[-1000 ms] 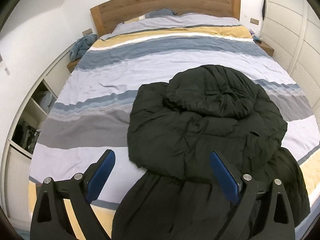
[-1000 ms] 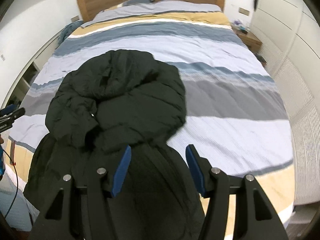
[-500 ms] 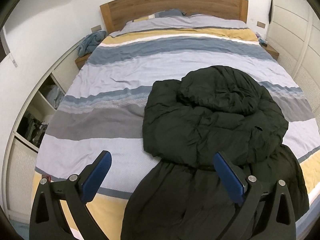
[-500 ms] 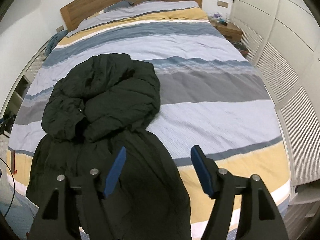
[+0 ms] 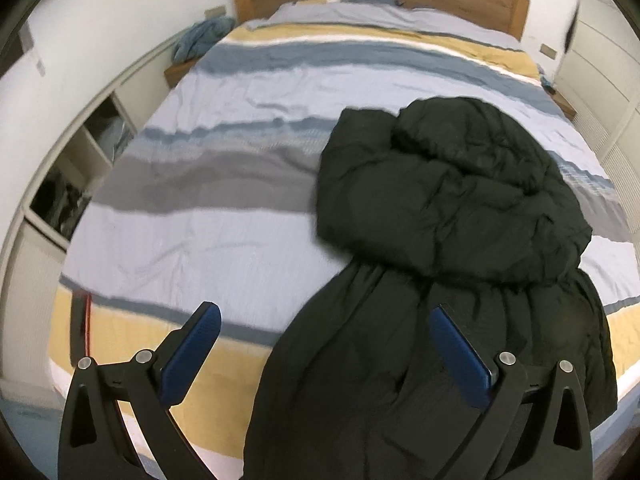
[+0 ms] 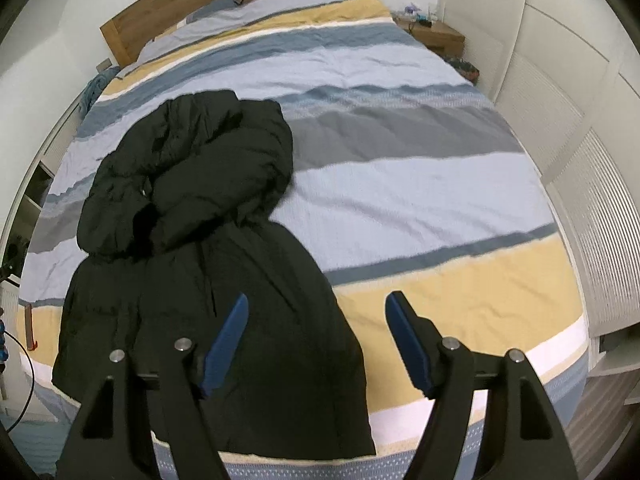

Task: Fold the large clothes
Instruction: 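Open both grippers and lift them off the folded black coat, then grasp the coat's side edge with the left gripper while the right gripper grasps it too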

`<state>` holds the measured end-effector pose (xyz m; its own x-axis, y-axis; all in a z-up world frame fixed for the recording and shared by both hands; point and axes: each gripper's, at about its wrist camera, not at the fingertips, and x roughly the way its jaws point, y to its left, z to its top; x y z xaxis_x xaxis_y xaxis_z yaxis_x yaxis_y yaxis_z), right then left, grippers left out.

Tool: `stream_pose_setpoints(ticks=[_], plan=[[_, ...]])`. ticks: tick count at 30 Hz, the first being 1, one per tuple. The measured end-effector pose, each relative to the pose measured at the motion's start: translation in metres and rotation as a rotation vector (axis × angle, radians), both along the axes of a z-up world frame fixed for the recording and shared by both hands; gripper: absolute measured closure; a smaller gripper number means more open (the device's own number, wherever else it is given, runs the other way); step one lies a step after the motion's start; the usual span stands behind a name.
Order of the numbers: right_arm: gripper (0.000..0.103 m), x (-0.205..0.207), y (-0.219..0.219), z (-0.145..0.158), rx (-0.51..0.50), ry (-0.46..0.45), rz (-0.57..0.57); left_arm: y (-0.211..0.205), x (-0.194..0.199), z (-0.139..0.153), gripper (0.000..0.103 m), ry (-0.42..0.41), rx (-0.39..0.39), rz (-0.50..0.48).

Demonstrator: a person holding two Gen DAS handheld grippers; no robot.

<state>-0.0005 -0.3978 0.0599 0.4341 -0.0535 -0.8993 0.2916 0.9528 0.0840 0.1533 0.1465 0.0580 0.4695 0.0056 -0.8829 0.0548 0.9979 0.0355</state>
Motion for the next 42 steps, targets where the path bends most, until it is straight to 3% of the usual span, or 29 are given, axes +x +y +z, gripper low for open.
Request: stream_pose_setpoints(ticks=[19, 33, 42], plan=[[0.032, -0.046, -0.006, -0.143, 0.192, 0.261, -0.094, 0.103, -0.061, -0.129, 0.001, 0.231, -0.076, 0.157], [0.032, -0.048, -0.004, -0.159, 0.218, 0.292, -0.1, 0.083, -0.087, -0.17, 0.001, 0.31, -0.168, 0.105], [0.03, -0.061, 0.001, -0.193, 0.328, 0.318, -0.112, 0.074, -0.114, -0.191, 0.001, 0.325, -0.188, 0.097]])
